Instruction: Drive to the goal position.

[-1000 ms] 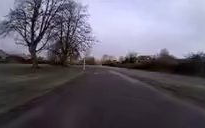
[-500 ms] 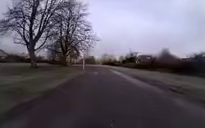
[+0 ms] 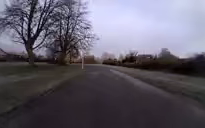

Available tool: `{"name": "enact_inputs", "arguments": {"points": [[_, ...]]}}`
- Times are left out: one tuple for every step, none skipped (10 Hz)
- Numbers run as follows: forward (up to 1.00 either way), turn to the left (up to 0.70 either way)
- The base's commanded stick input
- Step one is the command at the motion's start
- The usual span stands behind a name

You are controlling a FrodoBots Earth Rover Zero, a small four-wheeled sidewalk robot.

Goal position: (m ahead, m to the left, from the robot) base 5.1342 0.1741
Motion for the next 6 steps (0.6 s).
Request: {"name": "enact_inputs", "arguments": {"points": [[0.85,0.00],[0.85,0.00],[0.85,0.00],[0.85,0.00],[0.85,0.00],[0.85,0.00]]}}
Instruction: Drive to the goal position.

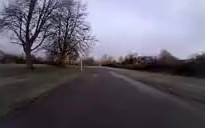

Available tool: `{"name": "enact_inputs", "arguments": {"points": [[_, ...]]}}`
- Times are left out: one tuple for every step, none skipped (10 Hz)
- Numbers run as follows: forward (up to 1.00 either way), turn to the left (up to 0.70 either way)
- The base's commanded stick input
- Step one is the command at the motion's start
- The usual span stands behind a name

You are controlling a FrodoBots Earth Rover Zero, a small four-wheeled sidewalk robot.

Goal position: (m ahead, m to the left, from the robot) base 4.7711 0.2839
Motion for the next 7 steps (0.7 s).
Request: {"name": "enact_inputs", "arguments": {"points": [[0.85,0.00],[0.85,0.00],[0.85,0.00],[0.85,0.00],[0.85,0.00],[0.85,0.00],[0.85,0.00]]}}
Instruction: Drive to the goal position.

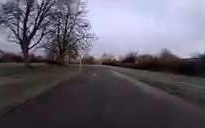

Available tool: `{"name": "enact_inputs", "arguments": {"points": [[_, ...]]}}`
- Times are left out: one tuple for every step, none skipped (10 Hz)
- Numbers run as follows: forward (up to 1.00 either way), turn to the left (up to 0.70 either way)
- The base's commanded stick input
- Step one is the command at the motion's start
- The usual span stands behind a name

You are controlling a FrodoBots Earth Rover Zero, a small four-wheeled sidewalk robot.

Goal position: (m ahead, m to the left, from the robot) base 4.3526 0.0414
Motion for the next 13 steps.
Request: {"name": "enact_inputs", "arguments": {"points": [[0.85,0.00],[0.85,0.00],[0.85,0.00],[0.85,0.00],[0.85,0.00],[0.85,0.00],[0.85,0.00],[0.85,0.00],[0.85,0.00],[0.85,0.00],[0.85,0.00],[0.85,0.00],[0.85,0.00]]}}
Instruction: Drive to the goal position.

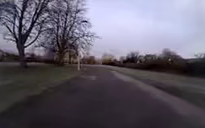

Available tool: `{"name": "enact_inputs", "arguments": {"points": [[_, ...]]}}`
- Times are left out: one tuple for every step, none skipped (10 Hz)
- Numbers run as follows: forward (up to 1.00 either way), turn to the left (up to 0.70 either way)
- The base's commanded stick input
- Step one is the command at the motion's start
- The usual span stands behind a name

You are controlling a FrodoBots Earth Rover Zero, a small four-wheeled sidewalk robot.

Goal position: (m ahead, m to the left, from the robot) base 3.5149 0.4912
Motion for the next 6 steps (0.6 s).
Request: {"name": "enact_inputs", "arguments": {"points": [[0.85,0.00],[0.85,0.00],[0.85,0.00],[0.85,0.00],[0.85,0.00],[0.85,0.00]]}}
